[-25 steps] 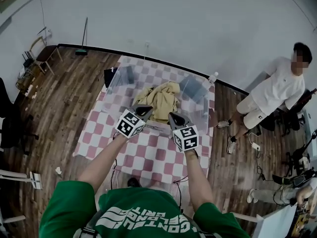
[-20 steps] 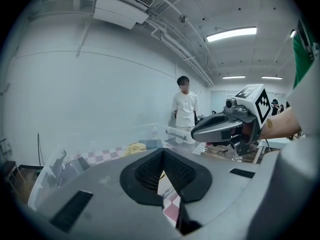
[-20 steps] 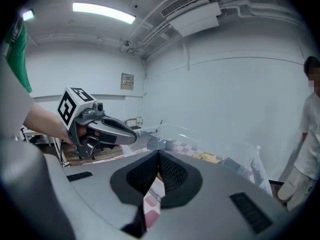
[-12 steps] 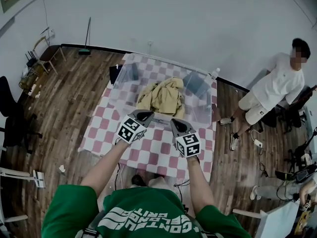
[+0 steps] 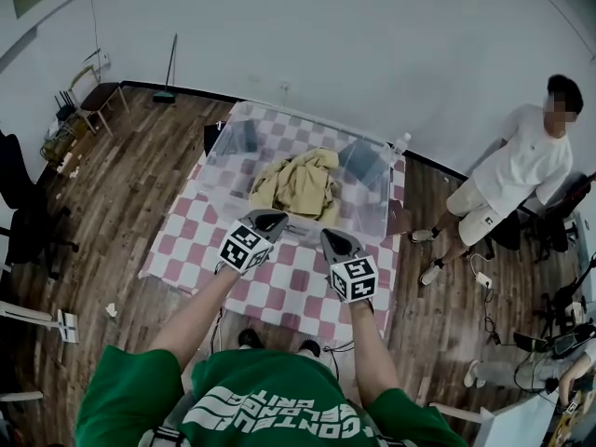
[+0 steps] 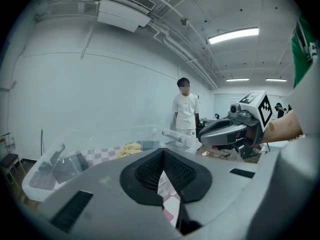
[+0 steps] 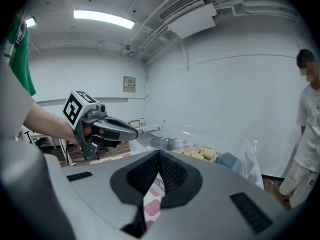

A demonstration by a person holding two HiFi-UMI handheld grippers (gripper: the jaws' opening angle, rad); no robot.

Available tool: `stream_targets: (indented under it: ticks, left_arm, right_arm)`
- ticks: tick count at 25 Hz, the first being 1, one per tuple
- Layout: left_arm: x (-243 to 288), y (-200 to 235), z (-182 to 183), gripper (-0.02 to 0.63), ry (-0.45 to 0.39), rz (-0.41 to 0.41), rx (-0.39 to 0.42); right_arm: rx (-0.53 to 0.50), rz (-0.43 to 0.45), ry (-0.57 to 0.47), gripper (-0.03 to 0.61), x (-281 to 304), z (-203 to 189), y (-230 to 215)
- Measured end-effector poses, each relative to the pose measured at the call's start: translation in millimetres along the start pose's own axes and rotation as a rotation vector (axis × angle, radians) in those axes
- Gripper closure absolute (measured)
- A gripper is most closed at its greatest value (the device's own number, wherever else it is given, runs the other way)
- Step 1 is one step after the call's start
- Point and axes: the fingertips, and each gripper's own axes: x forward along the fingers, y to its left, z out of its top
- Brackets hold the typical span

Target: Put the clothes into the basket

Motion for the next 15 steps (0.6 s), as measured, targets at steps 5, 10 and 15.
stream_targets:
  ticks: [5, 10, 15]
  left_arm:
    - [19.1, -17.3, 3.4, 0.611, -0.012, 0.033, -0.019]
    - [34.5, -36.7, 0.9, 0.611, -0.02, 0.055, -0.032]
    - [44.3, -53.8, -2.5, 0.611, -0.011, 0.067, -0.037]
  right_arm:
    - [-0.01, 0.024, -0.003, 0.569, -17.8, -7.7, -18.7]
    - [-0.017, 0.048, -0.007, 0.569, -33.3, -20.0, -33.2]
    - [-0.018, 0.068, -0.006, 0.569, -45.7, -29.1, -44.4]
